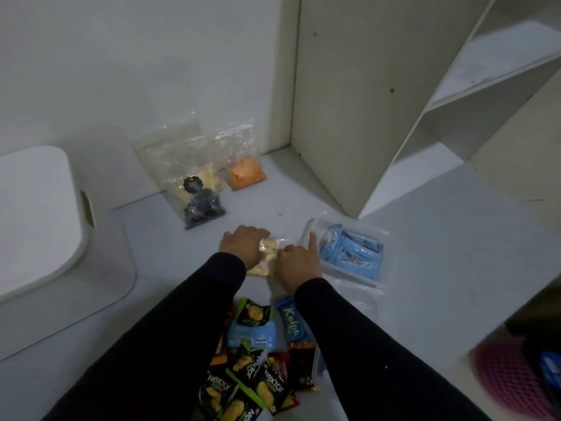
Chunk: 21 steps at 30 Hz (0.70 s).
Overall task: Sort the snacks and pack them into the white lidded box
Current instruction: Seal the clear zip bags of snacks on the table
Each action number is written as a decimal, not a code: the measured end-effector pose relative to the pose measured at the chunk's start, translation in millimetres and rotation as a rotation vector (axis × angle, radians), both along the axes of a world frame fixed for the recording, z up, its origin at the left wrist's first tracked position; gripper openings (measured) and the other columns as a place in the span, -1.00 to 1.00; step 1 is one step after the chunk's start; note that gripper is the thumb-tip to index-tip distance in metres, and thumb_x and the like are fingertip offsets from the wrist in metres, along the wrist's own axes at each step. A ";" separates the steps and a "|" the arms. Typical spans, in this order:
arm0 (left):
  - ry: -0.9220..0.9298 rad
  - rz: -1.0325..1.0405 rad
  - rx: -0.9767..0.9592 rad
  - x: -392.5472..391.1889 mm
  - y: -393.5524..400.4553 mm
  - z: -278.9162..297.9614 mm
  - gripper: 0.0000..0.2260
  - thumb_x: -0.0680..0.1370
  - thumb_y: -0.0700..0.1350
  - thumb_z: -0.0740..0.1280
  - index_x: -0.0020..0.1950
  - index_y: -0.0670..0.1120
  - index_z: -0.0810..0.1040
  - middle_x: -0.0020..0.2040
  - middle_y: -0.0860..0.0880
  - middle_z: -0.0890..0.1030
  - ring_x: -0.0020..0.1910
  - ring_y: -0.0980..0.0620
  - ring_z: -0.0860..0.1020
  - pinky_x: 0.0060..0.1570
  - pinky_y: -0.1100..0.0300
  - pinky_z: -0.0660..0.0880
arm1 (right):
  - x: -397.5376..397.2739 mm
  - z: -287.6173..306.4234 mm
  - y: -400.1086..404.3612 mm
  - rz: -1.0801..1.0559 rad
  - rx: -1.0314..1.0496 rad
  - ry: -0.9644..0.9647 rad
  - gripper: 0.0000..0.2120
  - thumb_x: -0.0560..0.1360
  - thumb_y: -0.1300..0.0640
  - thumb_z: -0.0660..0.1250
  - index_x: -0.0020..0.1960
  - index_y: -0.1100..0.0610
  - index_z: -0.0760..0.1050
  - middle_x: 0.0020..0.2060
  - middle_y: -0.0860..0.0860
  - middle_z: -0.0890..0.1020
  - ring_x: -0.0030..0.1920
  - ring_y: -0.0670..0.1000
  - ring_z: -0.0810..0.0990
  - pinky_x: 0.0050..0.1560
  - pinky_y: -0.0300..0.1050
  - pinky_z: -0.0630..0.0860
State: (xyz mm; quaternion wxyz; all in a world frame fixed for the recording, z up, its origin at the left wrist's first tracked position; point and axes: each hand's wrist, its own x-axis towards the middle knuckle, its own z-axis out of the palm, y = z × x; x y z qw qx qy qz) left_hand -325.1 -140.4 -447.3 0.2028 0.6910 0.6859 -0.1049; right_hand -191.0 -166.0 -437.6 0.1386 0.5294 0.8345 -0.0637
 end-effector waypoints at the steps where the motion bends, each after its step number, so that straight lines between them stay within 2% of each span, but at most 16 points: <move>1: -0.006 0.022 0.005 -3.3 -0.4 -1.4 -0.51 0.55 0.02 0.29 0.46 0.10 0.27 0.43 0.00 0.36 0.41 -0.05 0.28 0.30 -0.06 0.24 | -0.4 -1.3 0.6 0.013 0.014 0.012 -0.70 0.59 0.15 0.05 0.12 0.12 0.53 0.04 0.04 0.62 0.09 0.08 0.59 0.46 0.28 -0.24; 5: -0.067 0.160 0.010 -15.3 -8.9 -5.5 -0.54 0.53 0.03 0.31 0.43 0.10 0.33 0.40 0.00 0.37 0.40 -0.05 0.29 0.28 -0.07 0.27 | -6.3 -1.7 2.7 0.056 -0.002 0.055 -0.68 0.58 0.16 0.04 0.22 0.11 0.49 0.12 0.02 0.60 0.22 0.07 0.52 0.45 0.26 -0.32; 8: -0.173 0.281 0.019 -22.2 -18.6 -4.1 -0.60 0.52 0.02 0.34 0.36 0.08 0.43 0.35 -0.02 0.41 0.37 -0.06 0.34 0.26 -0.05 0.30 | -11.5 -5.6 2.7 0.029 -0.014 0.150 -0.70 0.58 0.12 0.09 0.24 0.10 0.48 0.21 0.04 0.55 0.32 0.08 0.43 0.48 0.21 -0.22; 11: -0.315 0.427 0.081 -29.3 -28.6 -4.7 -0.65 0.49 -0.01 0.37 0.27 0.01 0.52 0.26 -0.07 0.50 0.26 -0.09 0.45 0.20 0.06 0.40 | -16.6 -9.5 1.5 -0.050 -0.022 0.329 -0.62 0.56 0.01 0.22 0.34 0.07 0.44 0.47 0.14 0.28 0.49 0.12 0.19 0.50 0.12 -0.01; 13: -0.402 0.516 0.128 -32.9 -35.9 -2.2 -0.66 0.49 -0.02 0.37 0.24 -0.05 0.54 0.22 -0.10 0.55 0.19 -0.10 0.51 0.14 0.14 0.40 | -19.9 -2.9 1.3 -0.166 -0.065 0.484 -0.56 0.55 -0.02 0.27 0.40 0.04 0.39 0.53 0.16 0.05 0.54 0.14 0.04 0.53 0.03 0.04; 14: -0.441 0.562 0.147 -34.1 -39.4 0.2 -0.67 0.49 -0.03 0.37 0.23 -0.06 0.54 0.20 -0.09 0.57 0.18 -0.10 0.52 0.11 0.16 0.40 | -21.2 2.8 1.7 -0.229 -0.110 0.545 -0.54 0.55 -0.02 0.27 0.43 0.01 0.35 0.54 0.15 -0.03 0.54 0.12 0.02 0.54 -0.02 0.04; 16: -0.553 0.652 0.170 -34.3 -45.4 7.2 -0.69 0.51 -0.05 0.36 0.23 -0.08 0.54 0.19 -0.07 0.58 0.17 -0.09 0.53 0.13 0.15 0.41 | -25.2 16.1 1.0 -0.338 -0.212 0.688 -0.53 0.55 0.04 0.28 0.45 -0.04 0.31 0.55 0.11 -0.09 0.52 0.08 0.12 0.51 -0.15 0.10; 18: -0.682 0.740 0.189 -34.2 -49.8 16.7 -0.73 0.51 -0.07 0.36 0.19 -0.10 0.55 0.17 -0.09 0.60 0.15 -0.08 0.55 0.19 0.10 0.45 | -30.5 30.3 -0.9 -0.391 -0.240 0.829 -0.54 0.55 0.15 0.29 0.42 -0.05 0.35 0.53 0.12 0.04 0.46 0.07 0.28 0.41 -0.22 0.20; 19: -0.729 0.763 0.187 -34.4 -51.4 21.3 -0.74 0.52 -0.06 0.36 0.17 -0.11 0.55 0.15 -0.10 0.60 0.15 -0.10 0.55 0.21 0.05 0.46 | -32.6 37.4 -2.2 -0.409 -0.234 0.893 -0.56 0.55 0.20 0.29 0.40 -0.03 0.39 0.49 0.13 0.21 0.40 0.08 0.36 0.36 -0.22 0.27; 21: -0.768 0.752 0.158 -36.1 -54.8 31.4 -0.72 0.52 0.02 0.34 0.13 -0.13 0.54 0.10 -0.10 0.60 0.12 -0.11 0.55 0.19 0.02 0.46 | -35.8 51.3 -4.0 -0.417 -0.229 0.964 -0.60 0.53 0.27 0.29 0.33 0.00 0.48 0.26 0.10 0.52 0.23 0.05 0.53 0.21 -0.26 0.39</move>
